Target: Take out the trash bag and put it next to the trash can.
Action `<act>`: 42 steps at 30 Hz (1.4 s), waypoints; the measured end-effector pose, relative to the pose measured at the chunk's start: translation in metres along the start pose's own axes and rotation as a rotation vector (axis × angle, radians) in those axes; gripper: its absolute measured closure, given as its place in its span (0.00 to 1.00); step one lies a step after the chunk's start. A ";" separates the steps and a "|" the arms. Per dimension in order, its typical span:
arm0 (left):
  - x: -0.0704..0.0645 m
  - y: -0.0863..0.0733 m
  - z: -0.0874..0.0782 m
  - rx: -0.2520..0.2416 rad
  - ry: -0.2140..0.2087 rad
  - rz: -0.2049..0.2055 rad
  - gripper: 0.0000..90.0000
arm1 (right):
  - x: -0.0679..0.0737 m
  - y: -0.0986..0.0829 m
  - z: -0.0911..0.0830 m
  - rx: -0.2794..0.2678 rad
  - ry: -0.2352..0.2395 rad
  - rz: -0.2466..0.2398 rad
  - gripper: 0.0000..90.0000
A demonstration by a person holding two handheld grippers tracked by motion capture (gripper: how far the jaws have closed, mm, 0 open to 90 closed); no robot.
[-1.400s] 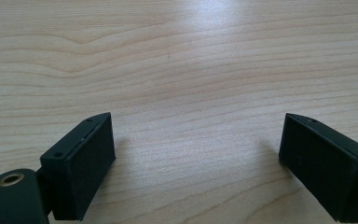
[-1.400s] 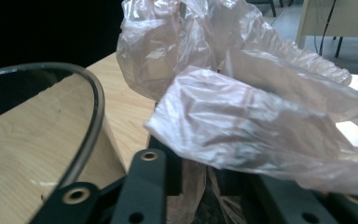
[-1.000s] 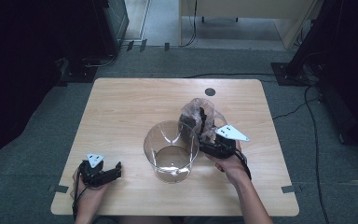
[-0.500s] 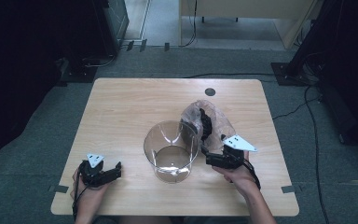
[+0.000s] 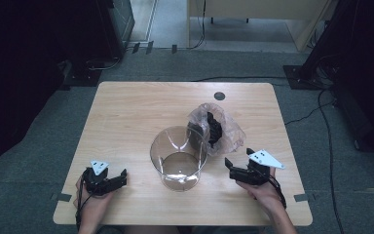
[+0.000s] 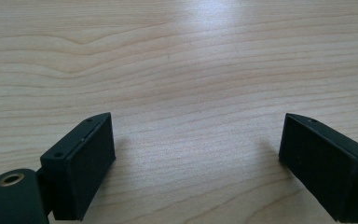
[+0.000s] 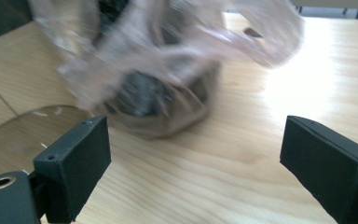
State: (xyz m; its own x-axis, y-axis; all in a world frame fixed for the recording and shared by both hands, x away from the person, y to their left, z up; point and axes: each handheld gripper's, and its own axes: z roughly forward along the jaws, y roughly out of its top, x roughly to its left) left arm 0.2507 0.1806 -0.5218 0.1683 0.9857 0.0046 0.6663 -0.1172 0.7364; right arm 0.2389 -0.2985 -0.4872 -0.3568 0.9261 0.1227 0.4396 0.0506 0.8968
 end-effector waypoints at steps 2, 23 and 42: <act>0.000 0.000 0.000 0.000 0.000 0.000 0.11 | -0.008 -0.004 -0.004 0.011 -0.024 0.006 0.09; 0.000 0.000 0.000 0.000 0.000 0.000 0.11 | -0.069 -0.039 -0.041 0.127 -0.267 0.051 0.10; 0.000 0.000 0.000 0.000 0.000 0.000 0.11 | -0.089 -0.059 -0.065 0.213 -0.401 0.082 0.10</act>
State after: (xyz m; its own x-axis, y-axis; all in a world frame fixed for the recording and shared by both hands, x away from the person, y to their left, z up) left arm 0.2507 0.1806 -0.5218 0.1682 0.9857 0.0047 0.6662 -0.1171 0.7365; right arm 0.1913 -0.4086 -0.5232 0.0146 0.9996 -0.0222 0.6278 0.0081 0.7783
